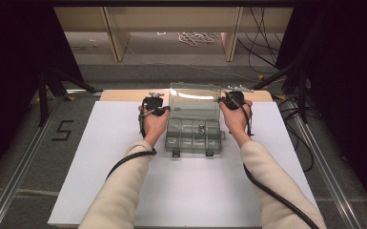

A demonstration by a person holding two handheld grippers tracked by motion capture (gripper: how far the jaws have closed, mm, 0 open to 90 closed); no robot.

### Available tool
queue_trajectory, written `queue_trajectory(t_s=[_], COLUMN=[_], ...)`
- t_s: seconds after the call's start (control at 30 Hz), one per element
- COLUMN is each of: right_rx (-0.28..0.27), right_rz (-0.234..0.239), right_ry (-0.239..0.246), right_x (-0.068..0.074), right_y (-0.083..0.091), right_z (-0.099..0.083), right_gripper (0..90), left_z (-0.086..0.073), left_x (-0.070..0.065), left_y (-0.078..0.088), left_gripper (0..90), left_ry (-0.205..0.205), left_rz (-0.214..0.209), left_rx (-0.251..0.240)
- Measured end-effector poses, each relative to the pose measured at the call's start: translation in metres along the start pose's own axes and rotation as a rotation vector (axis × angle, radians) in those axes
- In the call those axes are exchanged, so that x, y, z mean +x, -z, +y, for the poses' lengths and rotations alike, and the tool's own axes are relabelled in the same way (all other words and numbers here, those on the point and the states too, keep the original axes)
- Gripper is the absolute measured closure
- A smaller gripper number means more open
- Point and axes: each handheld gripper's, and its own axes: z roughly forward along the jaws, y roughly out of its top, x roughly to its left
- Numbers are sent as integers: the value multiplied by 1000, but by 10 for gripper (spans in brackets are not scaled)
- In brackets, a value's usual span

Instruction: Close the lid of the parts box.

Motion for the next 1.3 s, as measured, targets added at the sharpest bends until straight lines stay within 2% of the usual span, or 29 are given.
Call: queue_trajectory(t_s=[0.03, 0.1, 0.13, 0.23, 0.27, 0.3, 0.33, 0.4, 0.43, 0.47, 0.53, 0.57, 0.63, 0.67, 0.73, 0.87, 0.93, 0.97, 1.0, 1.03, 1.07, 1.1, 1.13, 1.2, 1.23, 1.3], right_rx=[4, 9, 22, 26, 24, 25, 40, 43, 57, 60, 58, 53, 37, 45, 28, 23, 17, 14, 6, -3, -2, -9, -25, -24, -46, -50], right_rz=[-6, 5, 2, -25, -21, -22, -37, -35, -43, -47, -53, -57, -51, -58, -62, -54, -61, -58, -53, -59, -56, -55, -59, -52, -63, -45], right_ry=[-1, 0, -13, -8, -7, 12, -11, -4, -29, -38, -47, -52, -48, -70, -50, -46, -35, -37, -28, -27, -22, -21, -3, -9, 9, 0], right_x=[0, -1, 0, -1, -1, -2, 0, -2, -1, -1, 0, 1, 1, 4, 4, 6, 8, 8, 9, 9, 10, 10, 10, 12, 11, 13], right_y=[0, -3, -4, -7, -8, -8, -8, -8, -8, -8, -8, -8, -8, -6, -6, -1, 1, 2, 3, 4, 5, 6, 6, 9, 9, 12], right_z=[4, 10, 12, 16, 18, 19, 20, 21, 21, 21, 21, 21, 20, 20, 19, 19, 19, 18, 18, 17, 17, 16, 16, 15, 14, 13], right_gripper=[773, 760, 770, 796, 816, 833, 850, 865, 870, 875, 883, 887, 891, 891, 892, 892, 892, 892, 892, 892, 892, 892, 892, 892, 892, 892], left_z=[0, 1, 1, 1, 1, 1, 1, 1, 1, 1, 1, 1, 0, -1, -2, -3, -2, -2, -2, -1, 0, 2, 5, 12, 15, 22], left_x=[-2, 0, 0, 0, 0, 0, 0, 0, -2, -2, 1, -1, 3, 1, 2, 2, 4, 3, 1, 4, 2, 2, 3, 4, 2, 2], left_y=[-1, 2, 2, 2, 2, 2, 2, 2, 0, 0, 1, -1, -1, -4, -5, -7, -5, -5, -7, -4, -4, -2, 2, 7, 9, 14], left_gripper=[888, 888, 888, 888, 888, 888, 888, 888, 888, 888, 887, 886, 884, 883, 882, 874, 867, 860, 849, 823, 805, 791, 790, 795, 795, 788], left_ry=[14, -23, -26, -26, -27, -26, -28, -31, -5, -1, -29, 10, -20, 20, 19, 5, -54, -51, -33, -71, -40, -37, -47, -47, -32, -48], left_rz=[3, 2, 1, -5, -6, -7, -8, -8, -7, -5, -8, -3, -8, -10, -13, -6, -3, -3, 2, -4, -1, -7, -4, -12, -11, -7], left_rx=[-18, 14, 16, 14, 15, 15, 14, 12, -13, -17, 21, -4, 29, -2, 8, 12, 50, 46, 14, 37, 2, -12, -23, -70, -91, -101])
